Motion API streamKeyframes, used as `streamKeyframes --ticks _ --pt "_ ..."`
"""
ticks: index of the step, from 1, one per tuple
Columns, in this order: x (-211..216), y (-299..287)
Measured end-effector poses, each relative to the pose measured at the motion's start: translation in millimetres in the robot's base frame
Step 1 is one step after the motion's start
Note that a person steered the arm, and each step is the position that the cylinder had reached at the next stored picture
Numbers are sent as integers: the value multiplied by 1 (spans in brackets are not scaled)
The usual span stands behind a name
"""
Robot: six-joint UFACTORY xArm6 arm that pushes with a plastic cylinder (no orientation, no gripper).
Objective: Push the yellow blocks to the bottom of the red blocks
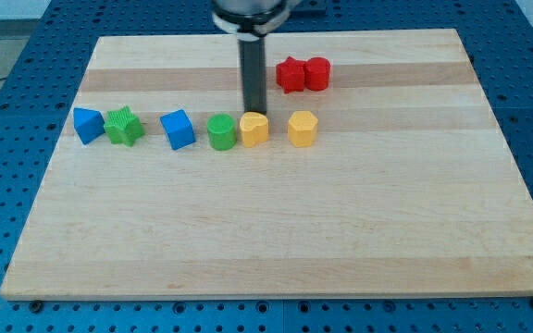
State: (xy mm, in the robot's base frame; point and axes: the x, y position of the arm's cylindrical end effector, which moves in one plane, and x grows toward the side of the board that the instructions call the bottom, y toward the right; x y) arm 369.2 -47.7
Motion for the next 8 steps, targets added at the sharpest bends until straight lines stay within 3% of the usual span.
streamKeyframes --ticks 3,5,8 --pt "67 -14" --pt "64 -5" --pt "58 57"
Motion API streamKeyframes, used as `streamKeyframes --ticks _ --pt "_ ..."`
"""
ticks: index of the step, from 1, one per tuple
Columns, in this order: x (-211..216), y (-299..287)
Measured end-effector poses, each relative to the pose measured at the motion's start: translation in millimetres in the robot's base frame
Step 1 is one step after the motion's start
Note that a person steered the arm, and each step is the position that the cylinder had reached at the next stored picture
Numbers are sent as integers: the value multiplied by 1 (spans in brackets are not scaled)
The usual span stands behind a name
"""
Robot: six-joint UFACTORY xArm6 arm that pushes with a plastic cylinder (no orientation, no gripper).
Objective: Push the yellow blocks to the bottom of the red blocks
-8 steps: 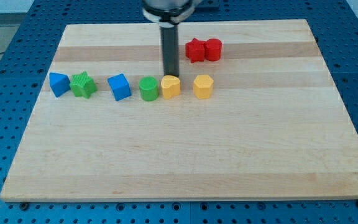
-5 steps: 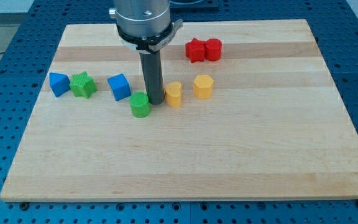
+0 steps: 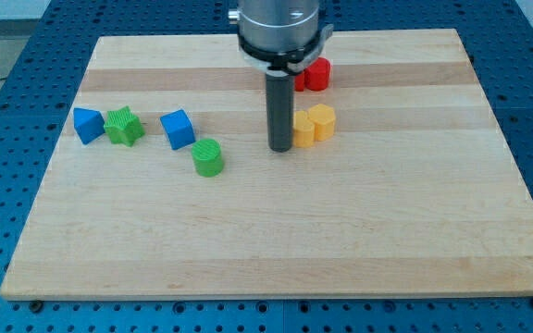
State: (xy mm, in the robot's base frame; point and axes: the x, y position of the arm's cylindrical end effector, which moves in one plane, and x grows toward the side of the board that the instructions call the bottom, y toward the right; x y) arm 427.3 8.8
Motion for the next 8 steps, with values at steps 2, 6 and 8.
streamKeyframes --ticks 2,6,8 --pt "-15 18" --pt "-59 -150" --pt "-13 -167"
